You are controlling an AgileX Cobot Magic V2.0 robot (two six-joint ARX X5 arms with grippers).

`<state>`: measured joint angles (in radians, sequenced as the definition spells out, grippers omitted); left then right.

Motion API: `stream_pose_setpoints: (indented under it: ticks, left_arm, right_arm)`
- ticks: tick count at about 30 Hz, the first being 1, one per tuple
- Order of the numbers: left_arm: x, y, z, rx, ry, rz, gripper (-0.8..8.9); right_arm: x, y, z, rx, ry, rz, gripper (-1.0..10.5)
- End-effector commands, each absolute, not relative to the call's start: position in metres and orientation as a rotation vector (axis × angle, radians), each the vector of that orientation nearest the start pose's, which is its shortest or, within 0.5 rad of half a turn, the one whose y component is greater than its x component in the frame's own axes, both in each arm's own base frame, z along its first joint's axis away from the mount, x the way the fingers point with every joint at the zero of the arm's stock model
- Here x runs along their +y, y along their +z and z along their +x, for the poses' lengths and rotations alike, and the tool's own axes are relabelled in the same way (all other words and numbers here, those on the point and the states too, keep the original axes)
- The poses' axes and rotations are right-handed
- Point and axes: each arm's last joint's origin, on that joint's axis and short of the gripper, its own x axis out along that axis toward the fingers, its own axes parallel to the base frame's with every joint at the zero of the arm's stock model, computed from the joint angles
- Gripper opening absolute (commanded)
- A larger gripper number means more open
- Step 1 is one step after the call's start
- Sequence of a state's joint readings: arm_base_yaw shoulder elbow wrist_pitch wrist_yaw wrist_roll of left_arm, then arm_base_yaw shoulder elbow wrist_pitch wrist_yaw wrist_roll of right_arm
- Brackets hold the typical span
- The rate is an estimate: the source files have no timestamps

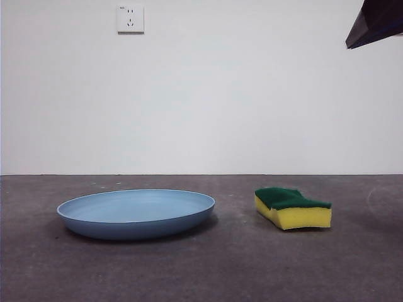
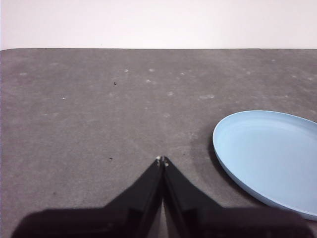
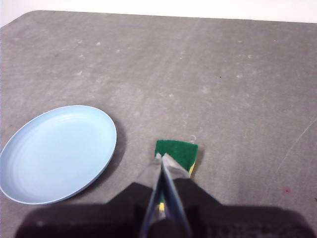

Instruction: Pick up the plate,pick up the cloth,clean the plate with the cloth

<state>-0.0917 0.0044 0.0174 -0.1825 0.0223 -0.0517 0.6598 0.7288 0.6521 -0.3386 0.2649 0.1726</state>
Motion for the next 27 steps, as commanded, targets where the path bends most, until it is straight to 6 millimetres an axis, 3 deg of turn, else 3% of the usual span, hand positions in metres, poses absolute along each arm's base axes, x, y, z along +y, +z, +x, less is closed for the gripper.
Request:
stream_pose_setpoints:
  ticks: [1,23,27]
  left_arm:
    - [-0.009,0.147,0.096,0.182,-0.112,-0.035,-0.03]
    - [-0.009,0.147,0.096,0.182,-0.113,-0.035,-0.03]
    - [-0.009,0.147,0.096,0.181,-0.113,-0.035,-0.03]
  right_arm:
    - [0.092,0.281,0.131,0.401,0.350,-0.006,0.0]
    - [0.091,0.281,0.130,0.403,0.351,-0.008,0.0]
    - [0.079,0.288,0.126,0.346,0.310,-0.071,0.0]
